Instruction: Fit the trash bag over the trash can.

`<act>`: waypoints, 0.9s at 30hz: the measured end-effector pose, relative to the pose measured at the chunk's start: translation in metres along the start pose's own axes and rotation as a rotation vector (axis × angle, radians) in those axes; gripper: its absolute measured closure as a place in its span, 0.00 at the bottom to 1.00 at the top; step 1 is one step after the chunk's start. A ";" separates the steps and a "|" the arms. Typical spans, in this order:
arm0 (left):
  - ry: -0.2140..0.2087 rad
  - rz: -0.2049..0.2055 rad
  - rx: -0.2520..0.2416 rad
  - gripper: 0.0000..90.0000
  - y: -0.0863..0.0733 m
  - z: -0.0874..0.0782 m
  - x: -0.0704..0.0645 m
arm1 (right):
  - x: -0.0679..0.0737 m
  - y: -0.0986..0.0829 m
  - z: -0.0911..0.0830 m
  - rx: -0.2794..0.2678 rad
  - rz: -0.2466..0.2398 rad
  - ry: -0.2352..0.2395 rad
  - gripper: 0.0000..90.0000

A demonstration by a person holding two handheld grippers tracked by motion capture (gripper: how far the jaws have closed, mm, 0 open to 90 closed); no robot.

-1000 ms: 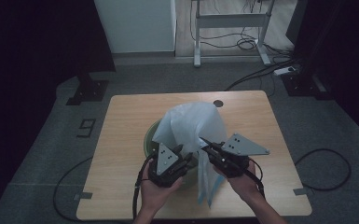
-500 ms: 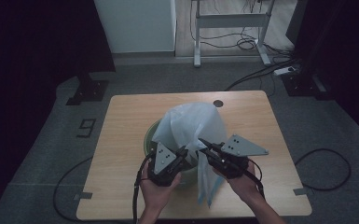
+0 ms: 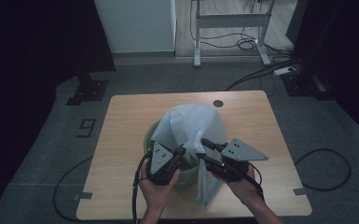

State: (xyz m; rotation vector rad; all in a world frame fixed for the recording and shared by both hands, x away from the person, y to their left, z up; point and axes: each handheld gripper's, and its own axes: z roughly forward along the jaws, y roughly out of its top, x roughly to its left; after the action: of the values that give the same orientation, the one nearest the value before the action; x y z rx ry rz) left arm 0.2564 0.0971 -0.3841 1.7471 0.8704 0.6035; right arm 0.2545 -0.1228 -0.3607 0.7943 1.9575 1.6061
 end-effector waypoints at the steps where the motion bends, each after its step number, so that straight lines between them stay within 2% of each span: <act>1: 0.002 -0.002 0.000 1.00 0.000 0.000 0.001 | 0.003 -0.005 -0.003 -0.008 0.000 -0.017 0.54; 3: 0.002 -0.012 0.000 1.00 0.000 0.000 0.003 | 0.005 -0.008 -0.005 -0.009 0.004 -0.027 0.50; 7: 0.009 -0.027 -0.003 1.00 0.000 0.000 0.005 | 0.013 -0.026 -0.015 -0.015 0.044 -0.052 0.39; 10: 0.008 -0.030 -0.001 1.00 0.000 0.000 0.006 | 0.022 -0.043 -0.021 -0.005 0.049 -0.065 0.34; 18: 0.005 -0.035 -0.006 1.00 0.002 0.000 0.007 | 0.035 -0.077 -0.032 -0.009 0.093 -0.090 0.30; 22: -0.003 -0.037 -0.008 1.00 0.002 0.000 0.007 | 0.037 -0.098 -0.027 0.025 0.123 -0.125 0.30; 24: -0.004 -0.036 -0.007 1.00 0.003 0.000 0.007 | 0.035 -0.104 -0.022 0.034 0.146 -0.143 0.31; 27: -0.007 -0.037 -0.003 1.00 0.002 0.001 0.007 | 0.033 -0.108 -0.017 0.042 0.151 -0.164 0.33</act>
State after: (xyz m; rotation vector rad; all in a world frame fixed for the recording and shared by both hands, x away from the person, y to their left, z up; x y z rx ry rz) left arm 0.2623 0.1017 -0.3824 1.7260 0.8946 0.5741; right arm 0.2047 -0.1271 -0.4636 1.0779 1.8577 1.5344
